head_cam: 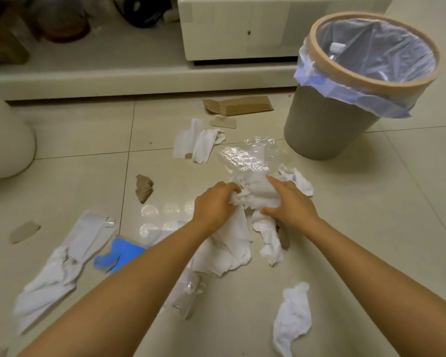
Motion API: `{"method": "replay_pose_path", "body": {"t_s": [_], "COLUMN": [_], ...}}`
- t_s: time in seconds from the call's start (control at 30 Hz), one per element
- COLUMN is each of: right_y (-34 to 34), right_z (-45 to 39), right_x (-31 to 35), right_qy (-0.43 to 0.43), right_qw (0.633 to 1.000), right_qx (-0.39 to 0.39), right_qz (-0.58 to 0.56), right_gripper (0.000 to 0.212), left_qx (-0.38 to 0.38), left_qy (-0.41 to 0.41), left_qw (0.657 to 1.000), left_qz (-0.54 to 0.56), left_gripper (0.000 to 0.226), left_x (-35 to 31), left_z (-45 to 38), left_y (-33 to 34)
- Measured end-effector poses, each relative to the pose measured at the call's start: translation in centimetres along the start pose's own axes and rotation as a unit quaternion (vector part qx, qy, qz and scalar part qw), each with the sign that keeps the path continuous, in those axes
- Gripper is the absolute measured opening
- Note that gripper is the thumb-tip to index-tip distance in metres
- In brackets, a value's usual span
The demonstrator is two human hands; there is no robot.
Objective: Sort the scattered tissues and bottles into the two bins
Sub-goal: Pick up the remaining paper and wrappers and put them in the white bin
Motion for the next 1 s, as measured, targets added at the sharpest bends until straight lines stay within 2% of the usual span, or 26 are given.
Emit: {"method": "replay_pose_path", "body": {"t_s": [0.1,0.23,0.47,0.57,0.83,1.0], "right_y": [-0.9,-2.9,-5.2,-6.6,-8.6,-9.0], "right_z": [-0.1,0.2,0.5,0.8,1.5,1.5], "right_x": [1.6,5.1,13.2,18.3,31.8,38.7], "right_qy": [-0.029,-0.064,-0.112,-0.115,-0.116,-0.120], "right_qw": [0.999,0.993,0.980,0.971,0.940,0.920], "right_qx": [-0.034,-0.091,-0.069,-0.061,-0.041,-0.061], "right_qz": [0.014,-0.049,-0.149,-0.201,-0.318,-0.369], "right_gripper": [0.045,0.004,0.021,0.016,0.022,0.012], "left_qx": [-0.031,-0.060,-0.061,-0.083,-0.095,-0.089], "left_qy": [-0.021,-0.039,-0.018,0.003,0.052,0.058], "left_qw": [0.998,0.989,0.984,0.982,0.986,0.986], "left_qz": [0.058,0.130,0.167,0.170,0.128,0.125], "left_gripper": [0.030,0.027,0.030,0.028,0.030,0.029], "left_x": [1.4,3.8,7.5,9.2,13.7,18.4], "left_z": [-0.2,0.4,2.3,2.7,2.3,2.6], "left_y": [-2.6,-6.1,-12.1,-16.6,-28.5,-35.1]}}
Point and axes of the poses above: each hand's wrist, its own z-axis away from the middle knuckle, its own y-axis out of the palm, x = y × z, the point moved 8 cm from there along -z, towards the middle knuckle, and after that the axes turned 1 degree about x, right-handed, at the moved point
